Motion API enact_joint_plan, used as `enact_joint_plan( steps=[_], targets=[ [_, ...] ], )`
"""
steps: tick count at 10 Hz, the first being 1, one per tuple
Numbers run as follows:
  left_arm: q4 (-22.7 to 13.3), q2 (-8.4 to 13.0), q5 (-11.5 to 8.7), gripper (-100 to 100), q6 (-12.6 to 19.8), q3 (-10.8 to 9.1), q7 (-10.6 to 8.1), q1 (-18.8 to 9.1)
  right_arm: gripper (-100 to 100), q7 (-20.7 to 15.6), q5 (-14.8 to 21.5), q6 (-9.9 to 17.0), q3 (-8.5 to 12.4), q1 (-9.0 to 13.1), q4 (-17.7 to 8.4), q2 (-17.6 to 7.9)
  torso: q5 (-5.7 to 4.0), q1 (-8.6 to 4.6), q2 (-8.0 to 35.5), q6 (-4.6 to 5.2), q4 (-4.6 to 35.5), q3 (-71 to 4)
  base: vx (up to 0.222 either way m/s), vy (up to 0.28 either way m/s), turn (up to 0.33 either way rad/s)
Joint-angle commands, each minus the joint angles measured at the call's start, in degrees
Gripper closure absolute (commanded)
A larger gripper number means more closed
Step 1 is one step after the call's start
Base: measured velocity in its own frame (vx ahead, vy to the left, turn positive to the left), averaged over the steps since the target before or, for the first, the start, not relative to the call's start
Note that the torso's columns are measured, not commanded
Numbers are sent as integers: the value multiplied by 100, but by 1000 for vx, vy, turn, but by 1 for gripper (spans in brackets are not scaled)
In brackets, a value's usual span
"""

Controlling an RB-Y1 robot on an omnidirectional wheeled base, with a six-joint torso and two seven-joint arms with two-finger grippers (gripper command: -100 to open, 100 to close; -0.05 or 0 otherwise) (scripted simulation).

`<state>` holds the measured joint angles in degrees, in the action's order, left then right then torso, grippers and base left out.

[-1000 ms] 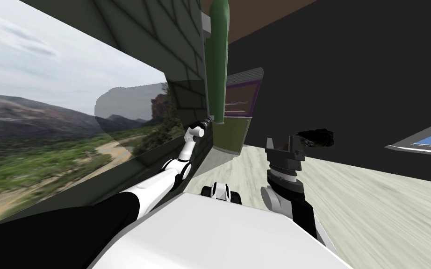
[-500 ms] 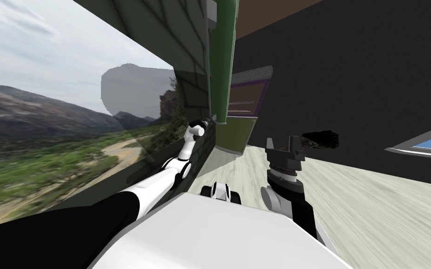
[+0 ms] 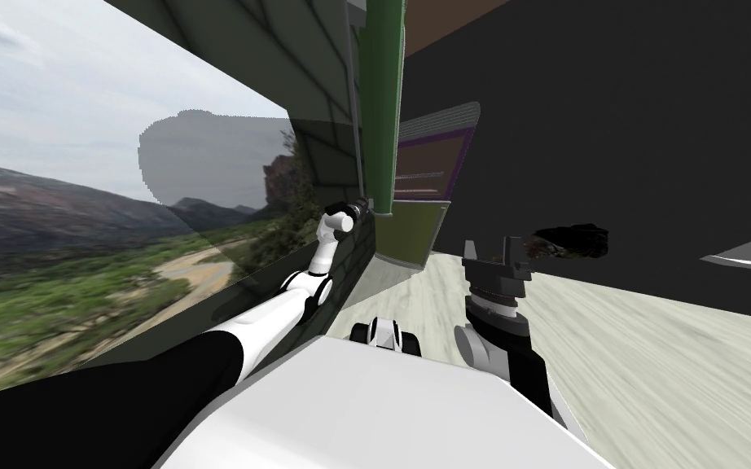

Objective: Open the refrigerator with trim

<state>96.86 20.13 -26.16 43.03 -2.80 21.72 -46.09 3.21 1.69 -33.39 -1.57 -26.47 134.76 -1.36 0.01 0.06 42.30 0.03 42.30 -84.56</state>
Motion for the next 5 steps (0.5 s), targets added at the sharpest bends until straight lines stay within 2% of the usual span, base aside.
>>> enact_joint_plan(
  steps=[1, 2, 3, 5],
  targets=[
    [111, 61, -72, -100, 255, -67, -32, -130, 0, 0, 0, 0, 0, 0, 0, 0, -1, -4, 0, -2, 0, 1, 22, -19, 30],
    [70, 52, -65, -100, 178, -50, -18, -99, 0, 0, 0, 0, 0, 0, 0, 0, -2, -8, -1, -3, -1, 0, 11, -9, 8],
    [74, 57, -71, 0, 196, -54, -18, -104, 0, 0, 0, 0, 0, 0, 0, 0, -1, -5, 1, -2, -1, 1, 0, 0, 0],
    [74, 56, -71, 0, 194, -54, -18, -104, 0, 0, 0, 0, 0, 0, 0, 0, -1, -5, 0, -3, -1, 0, 0, 0, 0]
  ],
)
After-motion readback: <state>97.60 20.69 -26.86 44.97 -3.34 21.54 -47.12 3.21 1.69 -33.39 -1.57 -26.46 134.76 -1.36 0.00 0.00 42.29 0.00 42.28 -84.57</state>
